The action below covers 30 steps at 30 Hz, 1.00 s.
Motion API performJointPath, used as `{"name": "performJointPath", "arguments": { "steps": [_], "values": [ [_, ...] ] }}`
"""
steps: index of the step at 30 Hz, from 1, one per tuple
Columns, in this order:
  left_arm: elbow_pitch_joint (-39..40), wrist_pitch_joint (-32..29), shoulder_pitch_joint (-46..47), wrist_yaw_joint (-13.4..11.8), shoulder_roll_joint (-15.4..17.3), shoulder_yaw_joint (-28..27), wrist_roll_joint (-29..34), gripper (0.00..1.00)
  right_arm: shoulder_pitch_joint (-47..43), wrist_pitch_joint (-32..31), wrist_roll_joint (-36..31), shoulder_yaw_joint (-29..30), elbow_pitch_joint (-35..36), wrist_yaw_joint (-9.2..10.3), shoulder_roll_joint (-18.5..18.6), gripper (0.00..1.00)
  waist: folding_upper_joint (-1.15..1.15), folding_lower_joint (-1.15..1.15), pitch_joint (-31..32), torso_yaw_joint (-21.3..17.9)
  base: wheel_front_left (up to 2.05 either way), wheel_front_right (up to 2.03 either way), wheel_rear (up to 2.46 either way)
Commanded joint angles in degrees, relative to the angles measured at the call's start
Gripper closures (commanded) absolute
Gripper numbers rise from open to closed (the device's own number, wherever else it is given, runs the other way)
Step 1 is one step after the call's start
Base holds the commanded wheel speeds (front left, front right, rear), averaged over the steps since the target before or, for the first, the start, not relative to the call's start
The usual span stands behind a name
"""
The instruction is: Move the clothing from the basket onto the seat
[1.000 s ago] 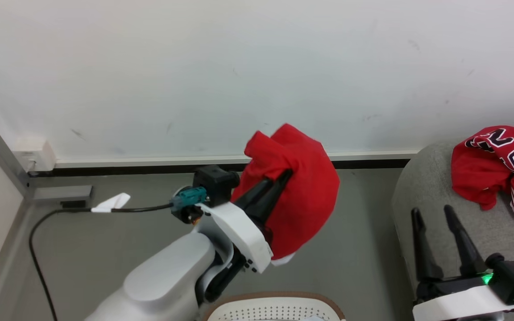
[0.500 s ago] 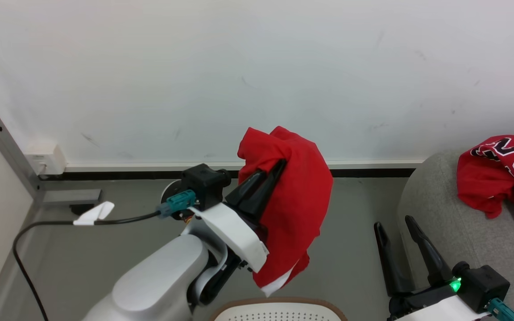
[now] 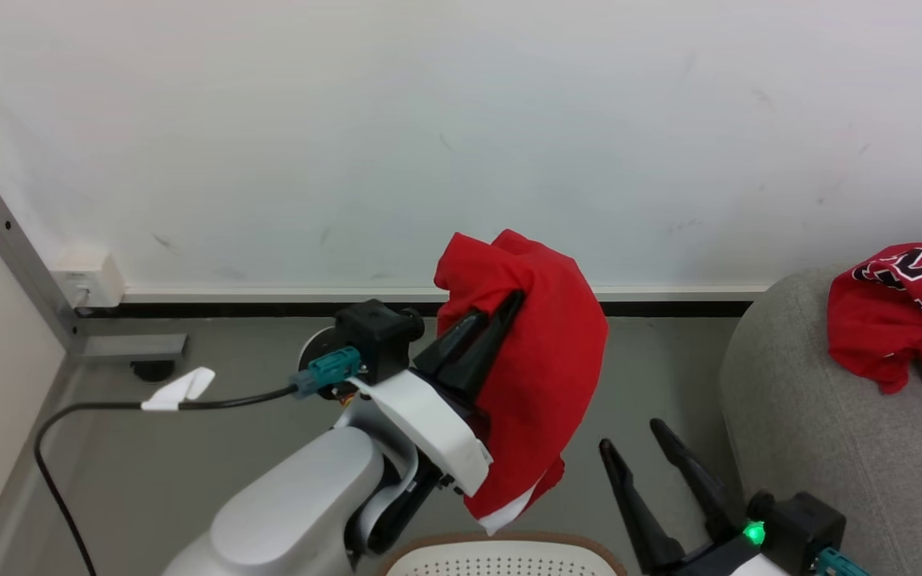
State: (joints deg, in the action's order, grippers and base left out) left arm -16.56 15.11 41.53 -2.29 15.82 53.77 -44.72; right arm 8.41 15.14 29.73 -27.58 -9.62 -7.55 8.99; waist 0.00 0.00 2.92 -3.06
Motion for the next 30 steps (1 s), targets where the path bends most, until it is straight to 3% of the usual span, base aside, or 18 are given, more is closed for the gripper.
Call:
{"name": "performJointPath", "arguments": {
  "steps": [1,8,14,23,24,25,26,30],
  "values": [
    [0.07,0.06,-0.91,0.3,-0.21,0.09,0.42,1.0,1.22,0.0,1.5,-1.97,-0.3,0.13,0.24,0.0,0.0,0.0,-0.05,0.4,0.0,0.0,0.0],
    [-0.24,0.05,-1.74,1.06,-2.04,1.7,0.88,1.0,4.3,0.0,4.07,-8.97,-4.74,0.13,-0.52,0.0,0.0,0.0,-0.43,2.63,0.0,0.0,0.0],
    [-0.38,-0.21,-2.37,2.08,-3.94,3.9,1.2,1.0,7.93,-0.01,4.59,-10.26,-11.95,0.13,-2.44,0.0,0.0,0.0,-0.26,5.34,0.0,0.0,0.0],
    [-0.97,-0.55,-3.29,2.92,-5.57,6.05,1.01,1.0,11.18,-0.01,3.65,-10.35,-17.22,0.13,-3.39,0.0,0.0,0.0,0.2,8.13,0.0,0.0,0.0],
    [-1.01,-0.54,-3.37,2.94,-5.61,6.06,0.86,1.0,11.33,0.0,3.36,-10.24,-17.49,0.13,-3.47,0.51,0.0,0.0,0.25,8.31,0.0,0.0,0.0],
    [-1.05,-0.52,-3.44,2.91,-5.61,5.98,0.7,1.0,11.53,0.0,2.98,-9.91,-17.68,0.13,-3.56,0.86,0.0,0.0,0.29,8.44,0.0,0.0,0.0],
    [-1.08,-0.5,-3.49,2.84,-5.61,5.89,0.6,1.0,11.52,0.0,2.87,-9.68,-17.77,0.13,-3.66,1.0,0.0,0.0,0.32,8.55,0.0,0.0,0.0],
    [-1.22,-0.37,-3.7,2.59,-5.32,5.34,0.3,1.0,11.32,0.0,2.02,-9.0,-17.73,0.13,-3.73,1.0,0.0,0.0,0.41,8.62,0.0,0.0,0.0]
  ]
}}
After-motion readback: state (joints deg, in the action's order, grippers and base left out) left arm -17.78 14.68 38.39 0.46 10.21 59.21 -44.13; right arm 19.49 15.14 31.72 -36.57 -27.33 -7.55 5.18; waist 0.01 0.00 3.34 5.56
